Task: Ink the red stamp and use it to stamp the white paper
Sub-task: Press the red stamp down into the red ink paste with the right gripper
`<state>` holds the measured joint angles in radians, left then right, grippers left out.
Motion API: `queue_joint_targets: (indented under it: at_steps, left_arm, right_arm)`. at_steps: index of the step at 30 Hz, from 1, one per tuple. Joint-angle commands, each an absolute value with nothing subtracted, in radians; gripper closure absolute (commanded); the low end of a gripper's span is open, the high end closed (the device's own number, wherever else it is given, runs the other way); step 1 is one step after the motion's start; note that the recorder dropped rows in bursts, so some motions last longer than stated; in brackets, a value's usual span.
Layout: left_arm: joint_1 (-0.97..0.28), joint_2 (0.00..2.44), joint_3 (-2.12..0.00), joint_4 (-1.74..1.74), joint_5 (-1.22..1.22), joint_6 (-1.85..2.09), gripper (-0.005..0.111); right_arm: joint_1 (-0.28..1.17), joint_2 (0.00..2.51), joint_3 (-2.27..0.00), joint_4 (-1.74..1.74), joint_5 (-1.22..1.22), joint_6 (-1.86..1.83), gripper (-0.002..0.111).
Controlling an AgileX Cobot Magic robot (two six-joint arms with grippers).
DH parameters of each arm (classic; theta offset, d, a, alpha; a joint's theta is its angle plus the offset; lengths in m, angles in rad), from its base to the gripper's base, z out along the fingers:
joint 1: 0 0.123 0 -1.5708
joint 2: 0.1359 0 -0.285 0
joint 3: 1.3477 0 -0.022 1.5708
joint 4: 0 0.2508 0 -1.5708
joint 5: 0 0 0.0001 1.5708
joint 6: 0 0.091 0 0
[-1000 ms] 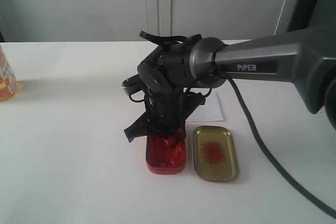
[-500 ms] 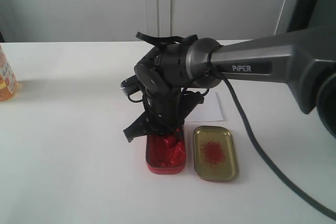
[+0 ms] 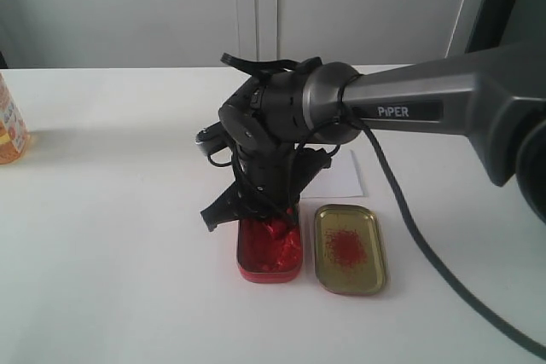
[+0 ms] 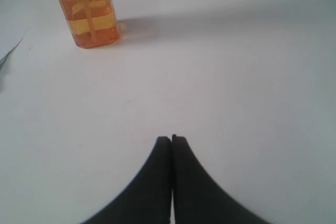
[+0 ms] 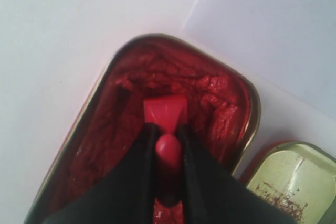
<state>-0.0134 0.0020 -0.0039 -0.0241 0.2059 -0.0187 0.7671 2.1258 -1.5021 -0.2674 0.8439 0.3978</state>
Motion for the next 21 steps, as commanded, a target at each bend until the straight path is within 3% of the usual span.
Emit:
queue_joint_targets:
  at_steps: [1,21]
  left_arm:
    - [-0.012,0.000,0.000,-0.024,0.202,-0.023,0.107]
    - [-0.012,0.000,0.000,-0.024,0.202,-0.023,0.107]
  right_arm:
    - [0.756,2.135,-1.465,-0.247,0.829,0.399,0.108]
    - [0.731,2.014,-1.502,-0.180,0.833,0.394,0.108]
